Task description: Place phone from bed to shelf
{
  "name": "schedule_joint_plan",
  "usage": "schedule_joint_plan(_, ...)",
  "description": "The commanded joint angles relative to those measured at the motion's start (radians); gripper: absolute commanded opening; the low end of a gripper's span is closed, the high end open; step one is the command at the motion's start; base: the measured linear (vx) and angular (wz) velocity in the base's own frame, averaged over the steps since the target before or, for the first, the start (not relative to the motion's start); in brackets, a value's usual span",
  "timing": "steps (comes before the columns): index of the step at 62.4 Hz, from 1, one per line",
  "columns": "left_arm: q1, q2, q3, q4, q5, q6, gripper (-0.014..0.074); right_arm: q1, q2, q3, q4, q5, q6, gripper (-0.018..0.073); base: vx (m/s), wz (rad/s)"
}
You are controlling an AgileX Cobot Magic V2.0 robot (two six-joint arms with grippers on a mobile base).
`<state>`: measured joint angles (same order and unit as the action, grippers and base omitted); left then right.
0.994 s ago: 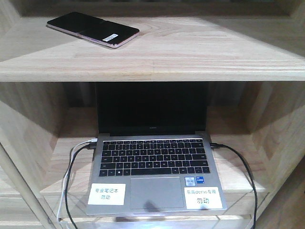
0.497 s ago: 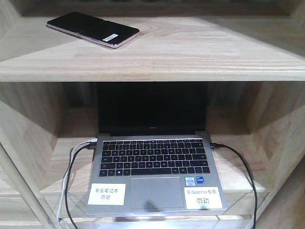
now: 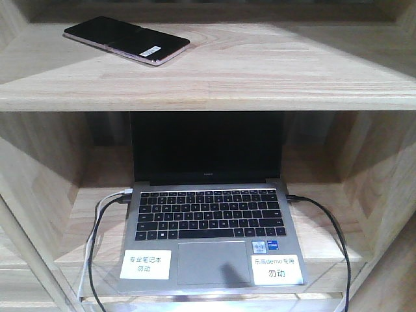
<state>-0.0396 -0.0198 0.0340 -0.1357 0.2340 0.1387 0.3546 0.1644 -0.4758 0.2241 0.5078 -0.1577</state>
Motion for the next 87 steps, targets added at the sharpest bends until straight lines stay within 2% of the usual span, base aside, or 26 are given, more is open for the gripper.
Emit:
schedule_joint_plan(1,0.001,-0.006,0.002,-0.010,-0.073,-0.004,0.0001,-0.048,0.013,-0.023,-0.054,-0.057,0.023,-0.0004,0.00,0.00)
schedule_joint_plan(21,0.001,-0.006,0.002,-0.010,-0.073,-0.004,0.0001,-0.294,-0.017,-0.004,-0.079,-0.055,0.033,-0.0004,0.00,0.00)
schedule_joint_plan(28,0.001,-0.006,0.002,-0.010,-0.073,-0.004,0.0001,-0.358,-0.063,0.072,-0.080,-0.071,0.090,-0.0004,0.00,0.00)
schedule_joint_plan(34,0.001,-0.006,0.002,-0.010,-0.073,-0.004,0.0001,-0.389,-0.103,0.146,-0.080,-0.099,0.098,-0.0004,0.00,0.00)
schedule_joint_plan(48,0.001,-0.006,0.002,-0.010,-0.073,-0.004,0.0001,-0.403,-0.177,0.307,-0.086,-0.209,0.098,-0.0004,0.00,0.00)
schedule_joint_plan(66,0.001,-0.006,0.002,-0.010,-0.073,-0.004,0.0001,-0.400,-0.182,0.514,-0.089,-0.519,0.098,-0.0004,0.00,0.00)
schedule_joint_plan(87,0.001,-0.006,0.002,-0.010,-0.073,-0.004,0.0001,-0.400,-0.182,0.511,-0.114,-0.459,0.064,-0.0004,0.00,0.00)
